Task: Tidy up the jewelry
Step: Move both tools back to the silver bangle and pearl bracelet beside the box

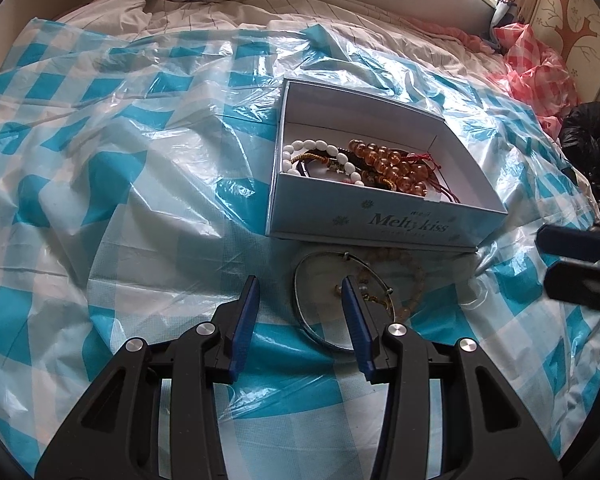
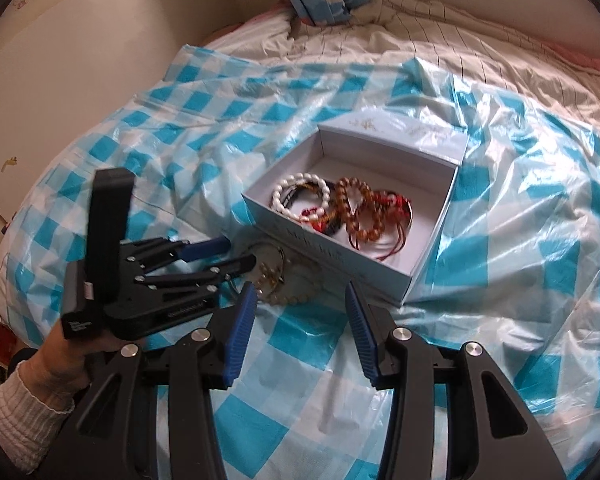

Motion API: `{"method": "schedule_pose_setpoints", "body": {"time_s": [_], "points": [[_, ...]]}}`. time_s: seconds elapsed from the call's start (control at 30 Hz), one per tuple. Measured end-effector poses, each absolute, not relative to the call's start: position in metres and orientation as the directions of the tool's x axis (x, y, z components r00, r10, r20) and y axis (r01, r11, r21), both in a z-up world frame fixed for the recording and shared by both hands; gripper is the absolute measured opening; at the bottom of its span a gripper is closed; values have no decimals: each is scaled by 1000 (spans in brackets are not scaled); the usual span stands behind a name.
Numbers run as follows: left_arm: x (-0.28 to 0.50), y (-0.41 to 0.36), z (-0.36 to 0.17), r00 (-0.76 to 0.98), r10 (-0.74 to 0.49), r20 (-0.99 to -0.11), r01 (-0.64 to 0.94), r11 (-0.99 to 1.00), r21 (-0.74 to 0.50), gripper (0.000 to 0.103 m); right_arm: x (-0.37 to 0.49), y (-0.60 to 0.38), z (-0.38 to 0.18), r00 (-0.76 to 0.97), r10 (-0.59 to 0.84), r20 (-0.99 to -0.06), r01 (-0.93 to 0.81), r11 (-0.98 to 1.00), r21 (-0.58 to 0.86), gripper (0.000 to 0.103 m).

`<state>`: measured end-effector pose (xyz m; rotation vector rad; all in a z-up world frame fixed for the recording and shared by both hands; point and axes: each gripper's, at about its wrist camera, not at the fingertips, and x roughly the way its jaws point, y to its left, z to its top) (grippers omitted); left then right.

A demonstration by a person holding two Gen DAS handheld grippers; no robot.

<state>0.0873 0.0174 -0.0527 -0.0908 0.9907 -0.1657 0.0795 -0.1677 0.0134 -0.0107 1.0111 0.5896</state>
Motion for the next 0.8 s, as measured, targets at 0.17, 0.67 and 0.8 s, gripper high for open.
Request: {"method": "schedule_pose_setpoints", "body": {"time_s": [0.17,0.67,0.8], "points": [[88,18,-54,537,-176,-825,100,984,-145,41,82,-168,-6,369,444,-816,-450,854,262,45],[88,12,-56,540,-153,-828,111,988,-111,42,98,-158,-38,346,424,-837,-425,866,263,45],[88,11,-57,539,-149,-829,112,988,-105,42,102,-156,-46,337,421,-842,-422,867,264,45]]}}
